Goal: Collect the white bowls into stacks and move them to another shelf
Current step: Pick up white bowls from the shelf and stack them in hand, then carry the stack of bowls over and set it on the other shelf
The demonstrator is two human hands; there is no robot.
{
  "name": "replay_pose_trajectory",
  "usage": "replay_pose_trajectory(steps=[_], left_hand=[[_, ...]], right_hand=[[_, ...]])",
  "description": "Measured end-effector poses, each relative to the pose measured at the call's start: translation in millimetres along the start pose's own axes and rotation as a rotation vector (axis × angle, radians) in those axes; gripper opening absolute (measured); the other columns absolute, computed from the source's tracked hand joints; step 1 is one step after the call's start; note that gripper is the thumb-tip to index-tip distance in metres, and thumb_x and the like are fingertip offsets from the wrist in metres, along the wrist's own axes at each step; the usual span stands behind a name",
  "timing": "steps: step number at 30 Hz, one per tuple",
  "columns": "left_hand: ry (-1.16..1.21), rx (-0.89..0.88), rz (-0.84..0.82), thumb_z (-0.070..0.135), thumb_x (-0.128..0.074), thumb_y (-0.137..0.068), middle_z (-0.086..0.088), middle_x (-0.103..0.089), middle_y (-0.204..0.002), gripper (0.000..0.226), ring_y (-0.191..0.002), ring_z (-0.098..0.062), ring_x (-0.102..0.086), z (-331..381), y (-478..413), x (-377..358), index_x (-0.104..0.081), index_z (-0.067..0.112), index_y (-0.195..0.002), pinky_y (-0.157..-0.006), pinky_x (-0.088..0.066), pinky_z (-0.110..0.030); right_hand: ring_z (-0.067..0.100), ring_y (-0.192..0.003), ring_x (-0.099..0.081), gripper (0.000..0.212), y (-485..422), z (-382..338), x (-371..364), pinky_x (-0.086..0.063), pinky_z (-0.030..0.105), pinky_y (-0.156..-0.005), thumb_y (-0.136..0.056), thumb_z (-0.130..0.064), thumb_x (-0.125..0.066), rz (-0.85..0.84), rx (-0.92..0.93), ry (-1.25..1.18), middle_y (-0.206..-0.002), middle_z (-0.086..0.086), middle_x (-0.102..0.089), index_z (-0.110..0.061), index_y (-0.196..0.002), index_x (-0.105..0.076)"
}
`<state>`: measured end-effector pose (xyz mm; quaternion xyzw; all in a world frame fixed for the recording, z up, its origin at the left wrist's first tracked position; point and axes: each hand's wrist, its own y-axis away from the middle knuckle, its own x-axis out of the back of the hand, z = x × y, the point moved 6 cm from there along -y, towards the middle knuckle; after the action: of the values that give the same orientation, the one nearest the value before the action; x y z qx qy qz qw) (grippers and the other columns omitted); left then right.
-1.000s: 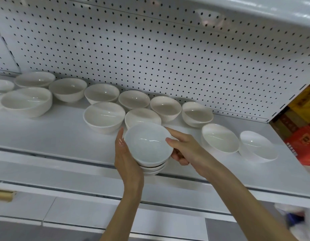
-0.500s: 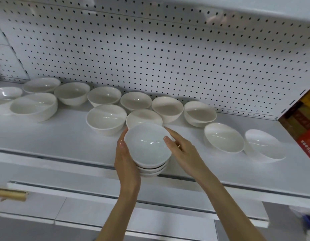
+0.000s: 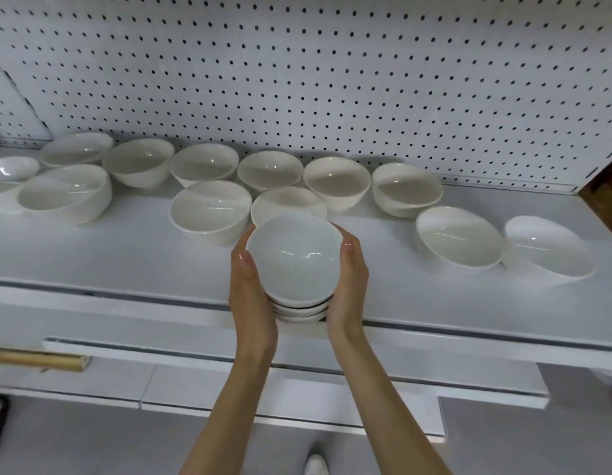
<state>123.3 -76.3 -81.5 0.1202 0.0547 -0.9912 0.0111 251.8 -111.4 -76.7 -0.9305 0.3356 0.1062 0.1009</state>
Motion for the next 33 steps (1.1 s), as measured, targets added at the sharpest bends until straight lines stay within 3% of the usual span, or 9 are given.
replay_pose_trajectory(steps=[4, 8, 13, 19, 22, 24, 27, 30, 33], left_hand=[[0.002, -0.006, -0.006, 0.058, -0.029, -0.093, 0.012, -0.058, -0.131, 0.055, -0.119, 0.000, -0.054, -2, 0, 0, -0.050, 0.028, -0.135, -0.098, -0.045, -0.018], [0.024, -0.008, -0.080, 0.084, -0.040, -0.074, 0.016, -0.058, -0.128, 0.082, -0.119, 0.001, -0.053, -2, -5, 3, -0.050, 0.029, -0.133, -0.096, -0.045, -0.015], [0.149, 0.073, -0.136, 0.082, -0.047, -0.072, 0.023, -0.062, -0.122, 0.059, -0.120, 0.002, -0.054, -10, -10, 1, -0.057, 0.045, -0.117, -0.100, -0.044, -0.019], [0.217, 0.089, -0.089, 0.071, -0.053, -0.074, 0.014, -0.067, -0.115, 0.045, -0.111, -0.005, -0.060, -1, -5, 0, -0.063, 0.044, -0.109, -0.095, -0.050, -0.028], [0.285, 0.067, -0.202, 0.082, -0.060, -0.057, 0.019, -0.070, -0.106, 0.054, -0.100, 0.001, -0.064, 23, -4, -17, -0.069, 0.050, -0.099, -0.076, -0.051, -0.014], [0.318, 0.081, -0.304, 0.074, -0.060, -0.066, 0.011, -0.070, -0.111, 0.052, -0.102, -0.003, -0.065, 37, 5, -37, -0.069, 0.041, -0.105, -0.076, -0.051, -0.015], [0.317, 0.144, -0.473, 0.058, -0.043, -0.077, 0.011, -0.069, -0.113, 0.047, -0.107, -0.006, -0.063, 45, 35, -77, -0.064, 0.034, -0.111, -0.078, -0.050, -0.016], [0.283, 0.206, -0.705, 0.059, -0.038, -0.080, 0.004, -0.068, -0.118, 0.057, -0.111, -0.012, -0.062, 49, 81, -127, -0.062, 0.025, -0.120, -0.084, -0.050, -0.024], [0.272, 0.294, -0.929, 0.061, -0.041, -0.080, 0.000, -0.069, -0.116, 0.056, -0.112, -0.016, -0.063, 55, 137, -182, -0.066, 0.025, -0.115, -0.092, -0.051, -0.036]], right_hand=[[-0.005, -0.098, -0.061, 0.027, -5, 1, 5, -0.046, 0.011, -0.078, -0.089, -0.044, -0.043, -0.099, -0.014, 0.071, -0.103, -0.018, -0.067, -0.032, -0.106, -0.060], [0.007, -0.124, -0.053, 0.072, -4, 6, 11, -0.043, 0.025, -0.101, -0.075, -0.079, -0.049, -0.201, -0.038, 0.088, -0.130, -0.009, -0.060, -0.030, -0.128, -0.052], [0.016, -0.127, -0.053, 0.079, 5, 14, 2, -0.042, 0.037, -0.106, -0.067, -0.081, -0.057, -0.050, -0.055, -0.083, -0.133, -0.001, -0.060, -0.028, -0.126, -0.059], [0.021, -0.110, -0.065, 0.031, 17, 13, 7, -0.049, 0.038, -0.100, -0.093, -0.044, -0.051, 0.292, -0.158, -0.170, -0.113, 0.001, -0.072, -0.027, -0.096, -0.077], [0.001, -0.089, -0.067, 0.064, 26, -5, 30, -0.051, 0.018, -0.087, -0.103, -0.014, -0.038, 0.423, -0.130, -0.169, -0.072, -0.029, -0.069, -0.044, -0.060, -0.074], [-0.015, -0.097, -0.061, 0.055, 33, -28, 45, -0.039, -0.001, -0.079, -0.105, -0.010, -0.032, 0.456, -0.123, -0.128, -0.077, -0.042, -0.059, -0.044, -0.089, -0.073], [0.001, -0.111, -0.062, 0.028, 51, -68, 74, -0.046, 0.018, -0.096, -0.095, -0.050, -0.048, 0.589, 0.030, -0.083, -0.108, -0.023, -0.068, -0.038, -0.102, -0.073], [0.020, -0.130, -0.050, 0.073, 92, -102, 114, -0.036, 0.047, -0.110, -0.070, -0.081, -0.054, 0.662, 0.233, 0.035, -0.136, 0.002, -0.058, -0.032, -0.124, -0.061], [0.015, -0.133, -0.045, 0.090, 130, -138, 169, -0.035, 0.042, -0.112, -0.061, -0.087, -0.055, 0.779, 0.329, 0.179, -0.139, -0.004, -0.053, -0.030, -0.130, -0.048]])
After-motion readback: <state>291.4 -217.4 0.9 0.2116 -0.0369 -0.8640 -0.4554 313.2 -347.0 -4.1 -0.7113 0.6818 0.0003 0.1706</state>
